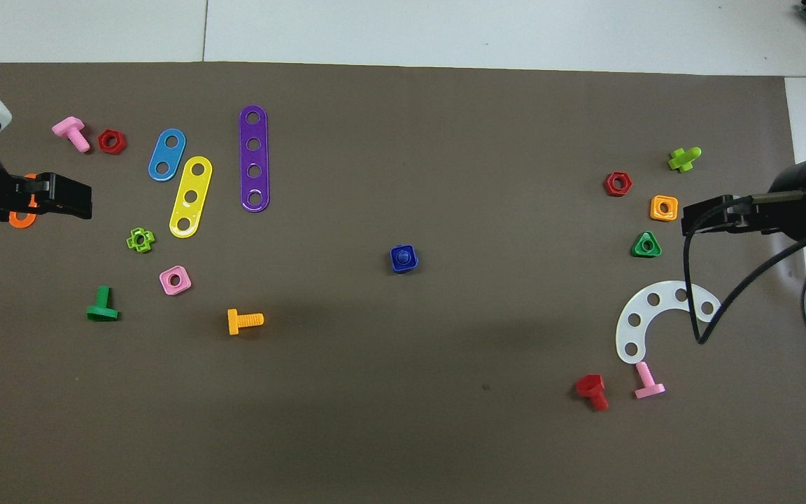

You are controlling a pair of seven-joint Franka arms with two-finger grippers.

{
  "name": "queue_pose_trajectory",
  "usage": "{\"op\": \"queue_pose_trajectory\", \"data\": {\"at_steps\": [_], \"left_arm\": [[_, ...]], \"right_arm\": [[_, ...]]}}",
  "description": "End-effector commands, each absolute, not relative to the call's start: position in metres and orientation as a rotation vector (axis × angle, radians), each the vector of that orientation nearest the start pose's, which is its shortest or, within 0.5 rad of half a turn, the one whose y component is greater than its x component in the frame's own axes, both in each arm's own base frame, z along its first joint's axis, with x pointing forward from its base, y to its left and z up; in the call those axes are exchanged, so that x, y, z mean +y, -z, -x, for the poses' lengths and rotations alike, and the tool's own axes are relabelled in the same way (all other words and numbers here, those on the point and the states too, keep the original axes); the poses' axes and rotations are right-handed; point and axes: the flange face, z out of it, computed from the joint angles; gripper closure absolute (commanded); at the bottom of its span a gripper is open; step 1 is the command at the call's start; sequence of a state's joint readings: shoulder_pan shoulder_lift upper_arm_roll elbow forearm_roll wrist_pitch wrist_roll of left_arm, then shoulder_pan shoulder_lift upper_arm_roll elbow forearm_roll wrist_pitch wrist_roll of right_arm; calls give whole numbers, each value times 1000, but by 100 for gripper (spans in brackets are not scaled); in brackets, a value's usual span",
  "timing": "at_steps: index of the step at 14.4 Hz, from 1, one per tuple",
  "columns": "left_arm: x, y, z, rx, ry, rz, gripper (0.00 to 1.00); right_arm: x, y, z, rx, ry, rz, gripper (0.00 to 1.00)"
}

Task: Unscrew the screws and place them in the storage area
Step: 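Reach the left gripper over the blue nut at the table centre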

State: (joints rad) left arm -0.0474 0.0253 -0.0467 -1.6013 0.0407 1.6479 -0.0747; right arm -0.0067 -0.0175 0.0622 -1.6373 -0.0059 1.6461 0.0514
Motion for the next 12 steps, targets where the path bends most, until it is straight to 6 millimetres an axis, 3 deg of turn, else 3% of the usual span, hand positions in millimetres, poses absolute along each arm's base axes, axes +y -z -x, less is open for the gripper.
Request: {"op": "queue_pose_trajectory", "data": {"at_steps": [1,3,4,7,10,12], "left_arm": [[-47,-598,-555,166,2,3112,0],[-56,-595,-553,206,-6,3110,0],[-75,-592,-549,239,14,3109,0],[-147,-567,-545,55,5,3253,0],[-252,-499,-559,-41,-11,3299,0],[-294,-476,-562,-147,65,3379,0]], "right_arm": [[29,-610,-548,16,42,3149,0],[29,-610,-547,16,39,3149,0],[29,-610,-547,16,39,3149,0],[27,-610,-547,21,34,3149,0],[30,-611,-546,14,34,3149,0],[30,-610,-547,14,34,3149,0]]}}
